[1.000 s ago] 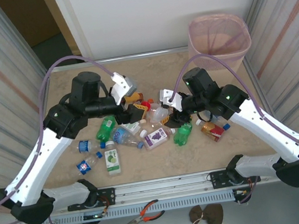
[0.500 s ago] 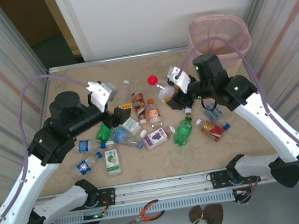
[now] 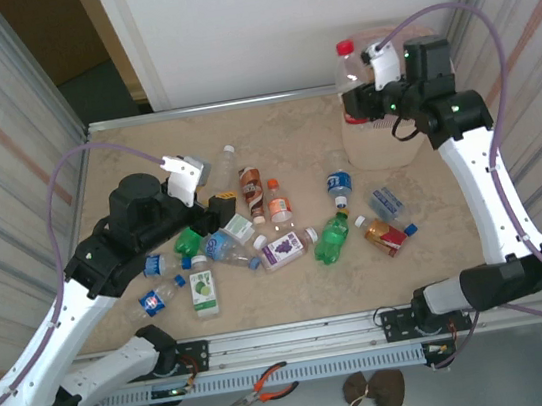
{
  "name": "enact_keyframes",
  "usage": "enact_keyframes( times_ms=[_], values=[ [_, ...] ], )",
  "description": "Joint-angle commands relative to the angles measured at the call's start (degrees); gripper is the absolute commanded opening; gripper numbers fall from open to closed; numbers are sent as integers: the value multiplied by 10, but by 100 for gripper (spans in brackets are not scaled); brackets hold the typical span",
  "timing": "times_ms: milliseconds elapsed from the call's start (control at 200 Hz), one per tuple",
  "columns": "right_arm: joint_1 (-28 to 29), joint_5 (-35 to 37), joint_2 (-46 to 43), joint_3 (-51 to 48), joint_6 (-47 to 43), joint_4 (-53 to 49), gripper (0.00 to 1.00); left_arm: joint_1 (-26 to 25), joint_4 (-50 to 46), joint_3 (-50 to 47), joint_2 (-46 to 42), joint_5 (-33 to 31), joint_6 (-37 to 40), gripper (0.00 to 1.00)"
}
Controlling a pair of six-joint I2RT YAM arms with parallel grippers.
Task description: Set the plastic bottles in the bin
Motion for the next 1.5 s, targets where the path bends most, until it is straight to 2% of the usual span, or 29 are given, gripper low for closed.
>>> enact_keyframes(
  times_ms=[0,190,301,471,711,972,1278,1498],
  values=[
    [-39,16,21,44,35,22,50,2,-6,-13,-15,-15,-29,73],
    [-104,44,90,133,52,24,51,2,1,-33,-28,-14,-48,72],
    [-127,96,144,190,66,-3,50,2,2,-38,-30,-14,-55,72],
    [-147,115,239,284,64,-73,46,1,3,-48,-31,-15,-64,72],
    [-143,168,348,374,40,-172,44,2,3,-55,-24,-6,-74,72],
    [-138,204,420,387,23,-220,46,1,14,-66,-19,-2,-85,72],
    [-135,198,488,392,19,-236,50,2,32,-87,-12,11,-110,71],
    [-135,198,524,402,20,-243,60,2,16,-84,-3,8,-113,71]
  ],
)
